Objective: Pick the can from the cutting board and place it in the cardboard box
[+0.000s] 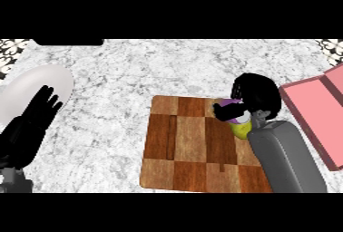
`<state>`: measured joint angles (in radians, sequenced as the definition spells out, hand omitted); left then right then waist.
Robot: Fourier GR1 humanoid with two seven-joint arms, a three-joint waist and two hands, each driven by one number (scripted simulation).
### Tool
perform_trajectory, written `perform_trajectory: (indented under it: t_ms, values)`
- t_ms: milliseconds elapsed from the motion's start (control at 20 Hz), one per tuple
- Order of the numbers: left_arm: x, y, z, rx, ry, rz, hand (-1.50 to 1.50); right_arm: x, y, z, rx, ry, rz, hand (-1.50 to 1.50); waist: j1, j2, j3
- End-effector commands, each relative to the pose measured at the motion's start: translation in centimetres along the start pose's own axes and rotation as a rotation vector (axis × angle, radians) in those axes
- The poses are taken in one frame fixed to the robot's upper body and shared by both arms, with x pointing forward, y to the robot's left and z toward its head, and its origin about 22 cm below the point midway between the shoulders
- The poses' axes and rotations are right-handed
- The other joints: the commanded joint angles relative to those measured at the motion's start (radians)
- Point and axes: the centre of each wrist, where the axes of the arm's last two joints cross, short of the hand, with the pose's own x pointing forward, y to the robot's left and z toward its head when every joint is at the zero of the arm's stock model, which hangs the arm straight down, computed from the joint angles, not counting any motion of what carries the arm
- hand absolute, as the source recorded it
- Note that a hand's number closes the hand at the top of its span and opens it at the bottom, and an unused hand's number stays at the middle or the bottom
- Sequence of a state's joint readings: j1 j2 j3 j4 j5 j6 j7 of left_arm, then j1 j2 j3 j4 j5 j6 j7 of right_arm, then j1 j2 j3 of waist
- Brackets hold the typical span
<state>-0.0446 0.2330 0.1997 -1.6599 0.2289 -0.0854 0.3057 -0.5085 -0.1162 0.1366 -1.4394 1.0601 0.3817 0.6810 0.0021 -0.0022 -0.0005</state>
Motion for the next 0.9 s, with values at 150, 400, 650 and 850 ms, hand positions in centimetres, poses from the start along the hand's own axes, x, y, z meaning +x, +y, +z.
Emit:
perform_trajectory:
  t_ms: [150,400,650,850]
  values:
    - [0.0,1.6,0.5,-0.001,0.012,-0.006,0.0,2.1,-8.0,3.9,-0.29,-0.024,-0.016,1.5,-0.007,-0.005,0.0]
    - [-1.7,1.0,0.6,-0.001,0.008,-0.005,0.0,3.3,-12.2,7.4,-0.47,0.075,-0.095,1.5,-0.009,-0.004,-0.001]
    - [0.4,0.7,-1.3,-0.005,-0.003,-0.015,0.0,1.1,-15.4,6.2,-0.559,0.194,-0.132,1.5,-0.005,0.002,0.0]
    - [0.3,0.5,1.6,-0.017,-0.005,0.008,0.0,-1.6,-17.4,6.3,-0.578,0.255,-0.122,1.5,0.002,-0.001,0.0]
